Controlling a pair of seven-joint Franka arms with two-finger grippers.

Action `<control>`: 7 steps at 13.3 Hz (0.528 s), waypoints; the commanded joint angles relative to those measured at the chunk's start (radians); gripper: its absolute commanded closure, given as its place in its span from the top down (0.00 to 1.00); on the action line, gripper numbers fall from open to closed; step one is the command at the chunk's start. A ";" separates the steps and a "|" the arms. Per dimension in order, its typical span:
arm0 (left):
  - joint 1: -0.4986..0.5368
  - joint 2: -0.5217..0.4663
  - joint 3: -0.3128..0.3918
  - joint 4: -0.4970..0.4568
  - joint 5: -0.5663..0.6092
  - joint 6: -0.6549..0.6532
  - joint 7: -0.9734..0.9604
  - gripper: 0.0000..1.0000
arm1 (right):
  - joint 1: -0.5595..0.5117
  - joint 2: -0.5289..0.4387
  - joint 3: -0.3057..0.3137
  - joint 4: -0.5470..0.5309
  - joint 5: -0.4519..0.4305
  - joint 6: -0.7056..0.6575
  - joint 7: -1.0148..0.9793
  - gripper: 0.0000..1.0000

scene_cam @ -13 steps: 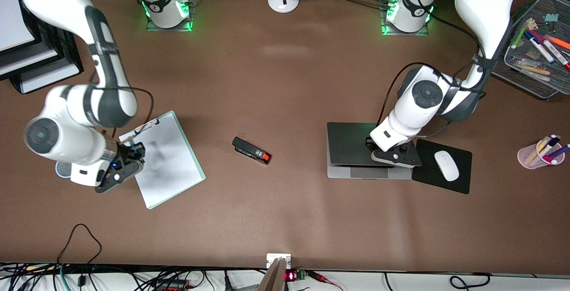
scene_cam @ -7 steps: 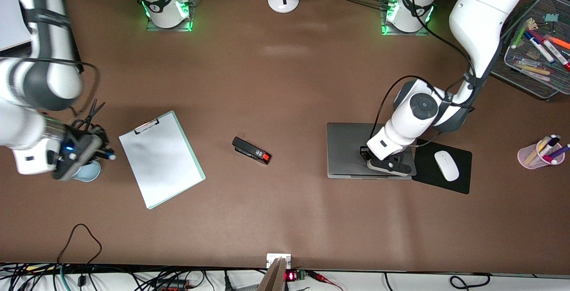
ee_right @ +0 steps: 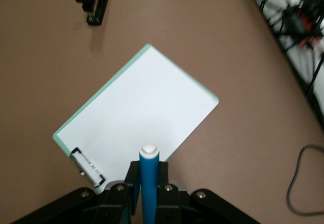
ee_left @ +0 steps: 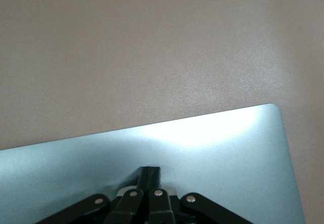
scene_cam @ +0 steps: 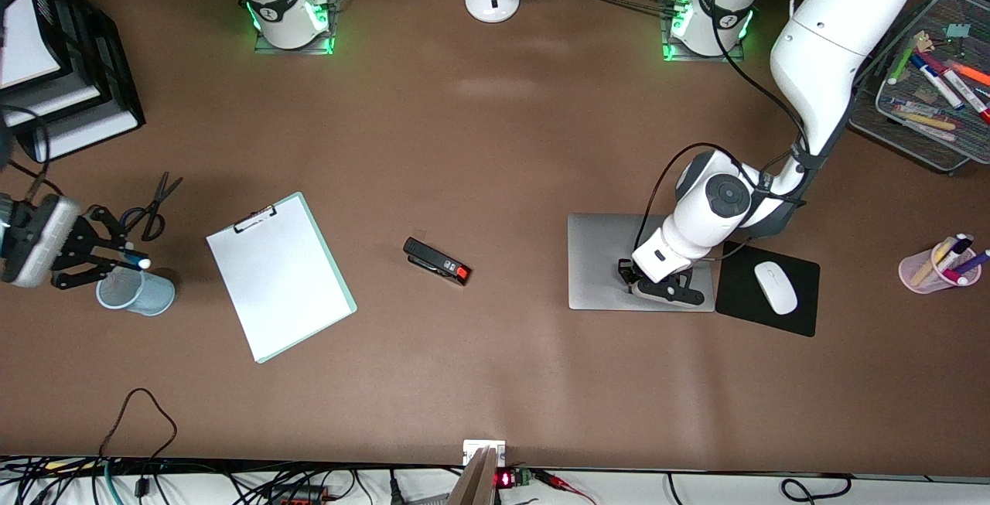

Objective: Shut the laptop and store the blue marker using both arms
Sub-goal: 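Carry the marker toward the blue cup while the left gripper presses the lid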

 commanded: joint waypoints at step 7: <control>0.006 -0.149 -0.013 0.023 0.037 -0.269 0.013 0.00 | -0.165 0.065 0.016 0.010 0.252 -0.071 -0.346 0.00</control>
